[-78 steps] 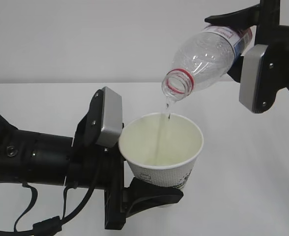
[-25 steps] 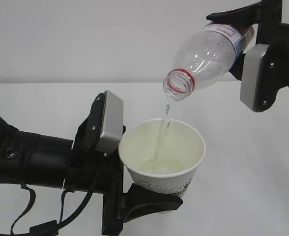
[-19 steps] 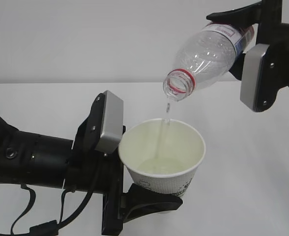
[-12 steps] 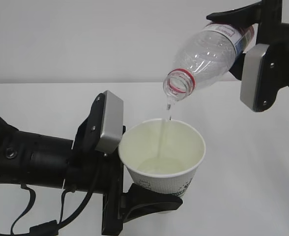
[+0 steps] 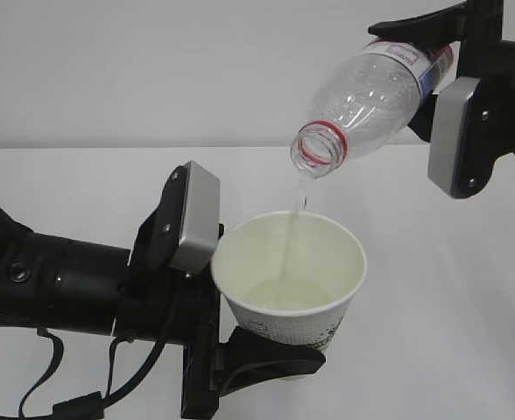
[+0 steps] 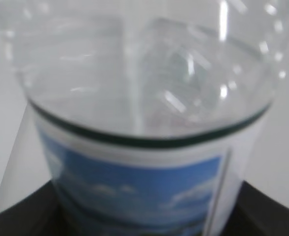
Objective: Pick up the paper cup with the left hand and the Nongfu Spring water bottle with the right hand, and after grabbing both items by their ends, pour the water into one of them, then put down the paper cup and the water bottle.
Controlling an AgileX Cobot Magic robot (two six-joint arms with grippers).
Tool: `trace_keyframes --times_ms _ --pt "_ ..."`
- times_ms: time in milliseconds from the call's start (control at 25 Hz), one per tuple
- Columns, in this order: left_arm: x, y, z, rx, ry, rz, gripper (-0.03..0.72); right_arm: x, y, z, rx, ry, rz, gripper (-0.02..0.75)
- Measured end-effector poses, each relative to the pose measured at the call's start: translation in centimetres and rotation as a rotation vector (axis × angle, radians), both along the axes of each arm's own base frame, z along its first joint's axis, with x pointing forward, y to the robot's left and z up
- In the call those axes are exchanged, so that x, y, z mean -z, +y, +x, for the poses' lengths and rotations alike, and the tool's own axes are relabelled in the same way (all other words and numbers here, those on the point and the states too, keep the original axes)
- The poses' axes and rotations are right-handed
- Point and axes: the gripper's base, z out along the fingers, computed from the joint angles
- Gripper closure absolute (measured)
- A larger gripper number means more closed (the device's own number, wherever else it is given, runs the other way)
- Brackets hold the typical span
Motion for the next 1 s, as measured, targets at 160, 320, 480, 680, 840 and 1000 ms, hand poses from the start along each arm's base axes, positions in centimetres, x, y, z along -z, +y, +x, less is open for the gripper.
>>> trace_keyframes --times_ms 160,320,480,680,840,1000 --pt "0.0 0.0 0.0 0.0 0.0 0.0 0.156 0.0 0.0 0.0 0.0 0.0 0.0 0.261" --pt "0.0 0.0 0.0 0.0 0.001 0.0 0.156 0.0 0.0 0.0 0.0 0.0 0.0 0.261" --pt "0.0 0.0 0.0 0.0 0.001 0.0 0.156 0.0 0.0 0.0 0.0 0.0 0.0 0.261" --pt "0.0 0.0 0.0 0.0 0.001 0.0 0.157 -0.01 0.0 0.0 0.001 0.0 0.001 0.261" --pt "0.0 0.0 0.0 0.0 0.001 0.0 0.157 -0.01 0.0 0.0 0.001 0.0 0.001 0.261" --pt "0.0 0.0 0.0 0.0 0.001 0.0 0.157 -0.02 0.01 0.0 -0.001 -0.003 -0.001 0.261"
